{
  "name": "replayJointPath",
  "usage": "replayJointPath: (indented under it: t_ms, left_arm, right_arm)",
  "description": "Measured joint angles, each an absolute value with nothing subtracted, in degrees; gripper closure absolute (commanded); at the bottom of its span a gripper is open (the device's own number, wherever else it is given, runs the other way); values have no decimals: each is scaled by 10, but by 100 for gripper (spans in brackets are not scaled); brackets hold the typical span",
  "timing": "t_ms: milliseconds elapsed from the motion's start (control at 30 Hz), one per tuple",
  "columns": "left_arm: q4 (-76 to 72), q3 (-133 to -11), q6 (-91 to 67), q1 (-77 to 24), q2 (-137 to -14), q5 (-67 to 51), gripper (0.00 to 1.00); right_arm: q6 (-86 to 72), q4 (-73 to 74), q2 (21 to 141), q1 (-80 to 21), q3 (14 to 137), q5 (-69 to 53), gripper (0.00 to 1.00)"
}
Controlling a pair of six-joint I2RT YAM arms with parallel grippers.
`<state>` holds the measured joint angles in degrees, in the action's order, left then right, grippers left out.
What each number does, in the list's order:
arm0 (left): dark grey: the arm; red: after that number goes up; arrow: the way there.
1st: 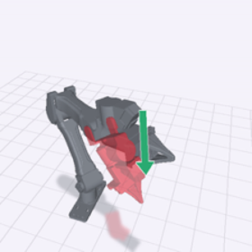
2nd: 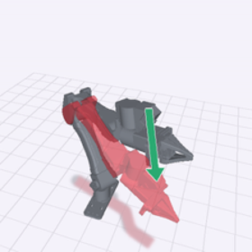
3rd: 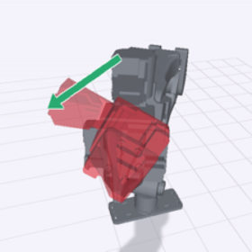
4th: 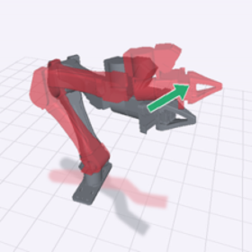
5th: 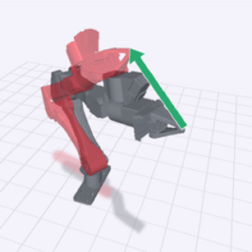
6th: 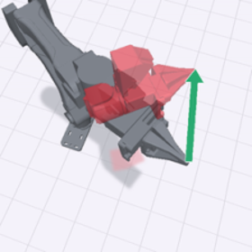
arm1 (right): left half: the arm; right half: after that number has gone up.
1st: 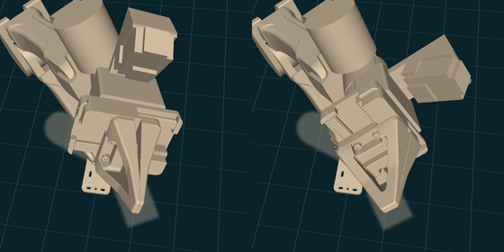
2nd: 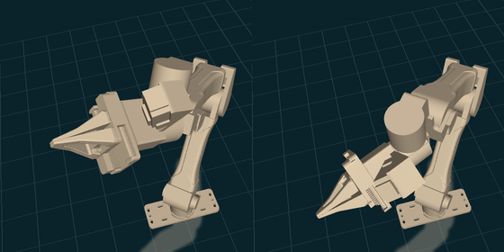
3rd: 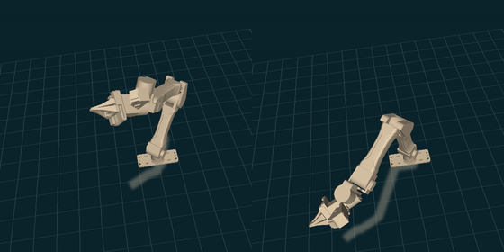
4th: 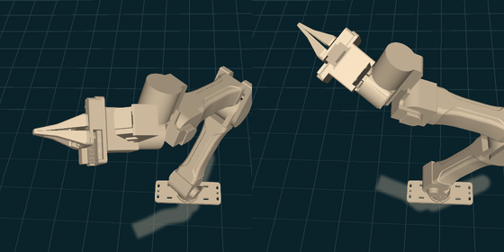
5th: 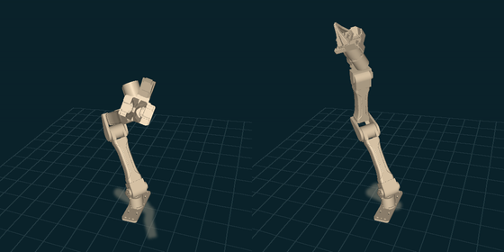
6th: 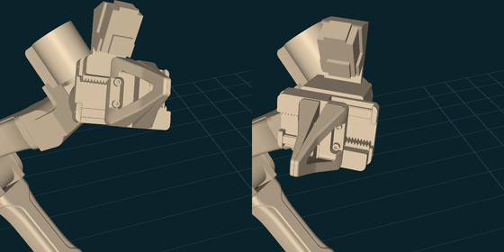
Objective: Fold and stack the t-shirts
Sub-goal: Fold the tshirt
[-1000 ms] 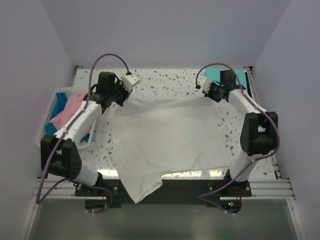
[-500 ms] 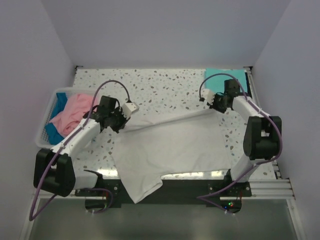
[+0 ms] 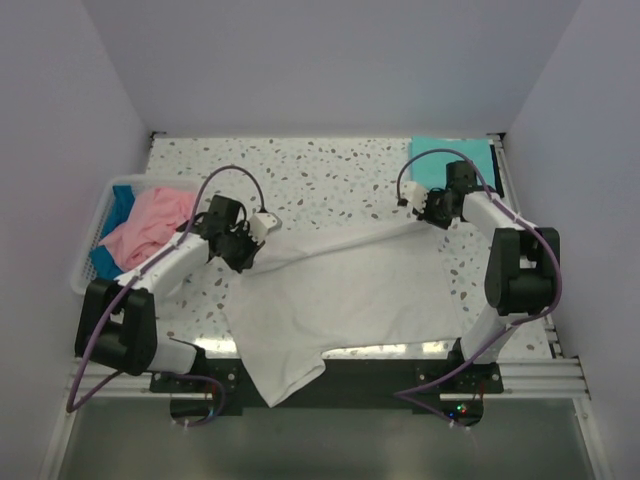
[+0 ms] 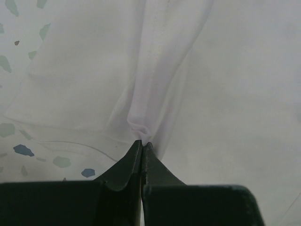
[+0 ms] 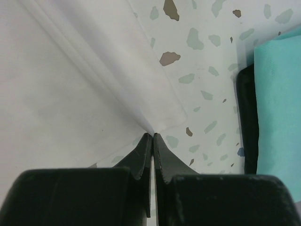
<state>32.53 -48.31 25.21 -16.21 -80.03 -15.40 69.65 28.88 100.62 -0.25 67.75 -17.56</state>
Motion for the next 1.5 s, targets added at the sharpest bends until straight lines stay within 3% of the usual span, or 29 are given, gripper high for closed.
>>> replayJointPath:
  t_ms: [333,1500]
  left_arm:
    - [385,-550,276,-162,-790,-164,100]
    - [406,-529,324,-170,-826,-147,100]
  right_arm:
    - [721,308,982,-3,681,-175,100]
    - [782,313,961,-3,613,-155,100]
